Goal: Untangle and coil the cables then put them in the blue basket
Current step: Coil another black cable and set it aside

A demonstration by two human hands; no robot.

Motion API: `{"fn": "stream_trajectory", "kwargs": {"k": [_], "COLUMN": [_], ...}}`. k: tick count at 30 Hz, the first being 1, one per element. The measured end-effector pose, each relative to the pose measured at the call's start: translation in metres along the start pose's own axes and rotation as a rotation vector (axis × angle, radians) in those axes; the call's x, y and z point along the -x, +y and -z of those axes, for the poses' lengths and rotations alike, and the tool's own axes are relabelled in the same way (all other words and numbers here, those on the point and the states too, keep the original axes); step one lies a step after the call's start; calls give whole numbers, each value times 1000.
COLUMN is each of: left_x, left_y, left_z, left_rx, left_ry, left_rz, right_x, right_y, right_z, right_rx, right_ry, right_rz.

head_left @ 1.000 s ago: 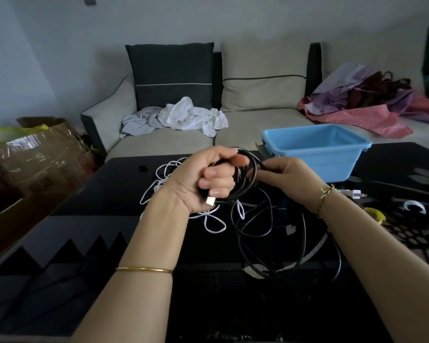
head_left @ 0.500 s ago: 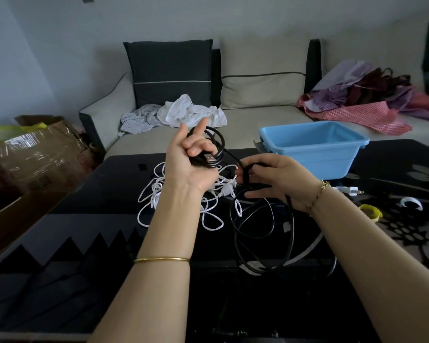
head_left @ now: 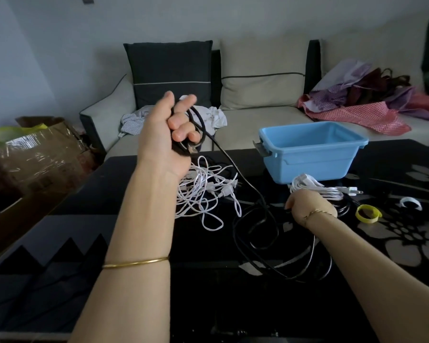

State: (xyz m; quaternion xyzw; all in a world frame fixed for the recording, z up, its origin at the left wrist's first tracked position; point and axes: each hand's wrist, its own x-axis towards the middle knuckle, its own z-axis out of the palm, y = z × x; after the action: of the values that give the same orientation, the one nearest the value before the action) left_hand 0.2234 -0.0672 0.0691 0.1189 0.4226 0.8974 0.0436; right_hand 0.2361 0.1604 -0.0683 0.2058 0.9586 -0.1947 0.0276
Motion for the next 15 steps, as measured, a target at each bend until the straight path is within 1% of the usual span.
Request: {"fn": "stream_trajectory", "kwargs": {"k": [1, 2, 3, 4, 5, 6, 7, 8, 9, 10, 11, 12, 15], "left_x": [0, 1, 2, 3, 3, 3, 3, 2, 2, 2, 3, 3, 5], "left_y": [0, -3, -6, -9, -12, -15, -16, -18, -19, -20, -20, -20, -20], "left_z": [1, 2, 2, 2, 2, 2, 2, 2, 1, 1, 1, 2, 4], "left_rx": [-52, -100, -133, -152, -168, -183, -193, -198, -195, -186, -170, -146, 19], "left_ry": [-22, -52, -81, -105, -122, -135, -143, -147, -147, -144, -143, -147, -223], "left_rz": [54, 111, 163, 206, 241, 268, 289, 306, 320, 331, 337, 345, 384], "right_x": [3, 5, 7, 7, 9, 12, 18, 25, 30, 34, 37, 40, 42], "right_y": [-5, -12, -19, -26, -34, -43, -53, -63, -71, -76, -80, -82, -82], "right_z": [2, 3, 5, 7, 11, 15, 22, 28, 34, 36, 37, 36, 31], "right_rx": [124, 196, 228, 178, 23, -294, -702, -1074, -1313, -1413, -1415, -1372, -1238], "right_ry": [36, 80, 131, 190, 254, 278, 238, 132, 7, -92, -155, -158, -6], "right_rz": [16, 59, 116, 180, 244, 272, 284, 303, 325, 364, 415, 459, 490]}}
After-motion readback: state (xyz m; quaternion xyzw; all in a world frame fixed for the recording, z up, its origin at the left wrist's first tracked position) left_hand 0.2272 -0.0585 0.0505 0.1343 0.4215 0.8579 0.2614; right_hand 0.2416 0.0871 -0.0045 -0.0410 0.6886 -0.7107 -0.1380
